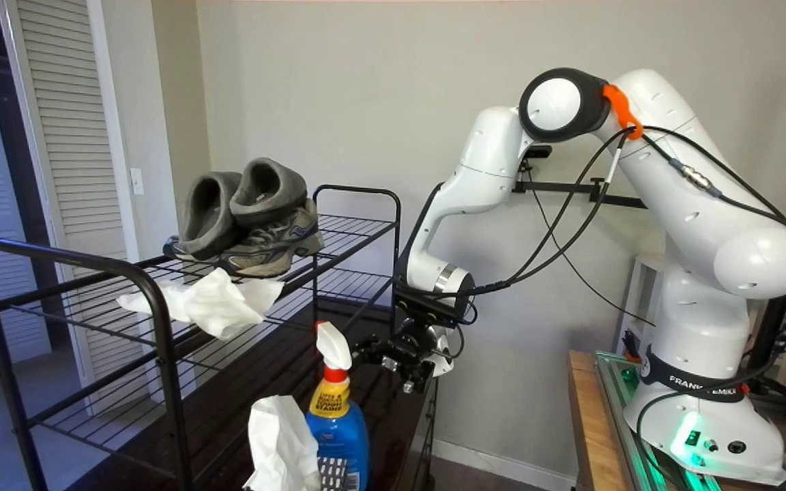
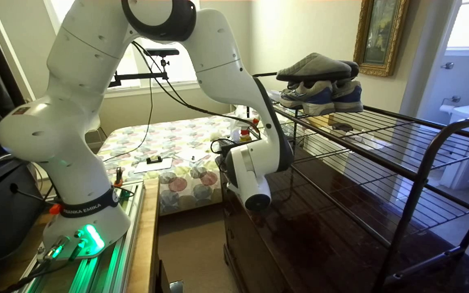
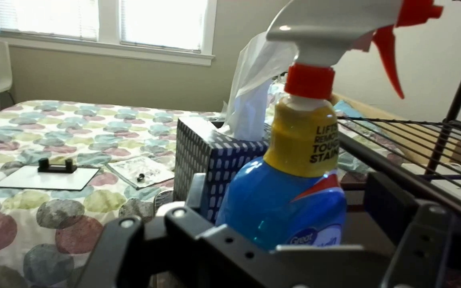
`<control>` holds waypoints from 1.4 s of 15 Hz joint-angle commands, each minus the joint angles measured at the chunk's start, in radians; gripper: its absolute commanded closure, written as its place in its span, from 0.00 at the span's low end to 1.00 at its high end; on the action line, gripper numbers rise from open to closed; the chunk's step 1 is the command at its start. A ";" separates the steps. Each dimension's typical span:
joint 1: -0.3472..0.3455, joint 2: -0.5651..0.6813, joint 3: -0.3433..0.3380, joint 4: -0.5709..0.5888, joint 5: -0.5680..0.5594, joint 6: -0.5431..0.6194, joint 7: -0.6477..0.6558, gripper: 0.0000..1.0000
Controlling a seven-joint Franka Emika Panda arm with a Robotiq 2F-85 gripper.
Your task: Put the blue bottle on the rack
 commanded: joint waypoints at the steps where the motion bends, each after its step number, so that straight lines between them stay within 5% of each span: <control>1: -0.025 0.021 0.027 -0.010 0.097 -0.036 0.000 0.00; 13: 0.034 0.005 0.080 -0.064 0.206 -0.019 -0.045 0.00; 21: 0.072 0.053 0.115 0.054 0.294 -0.015 -0.086 0.00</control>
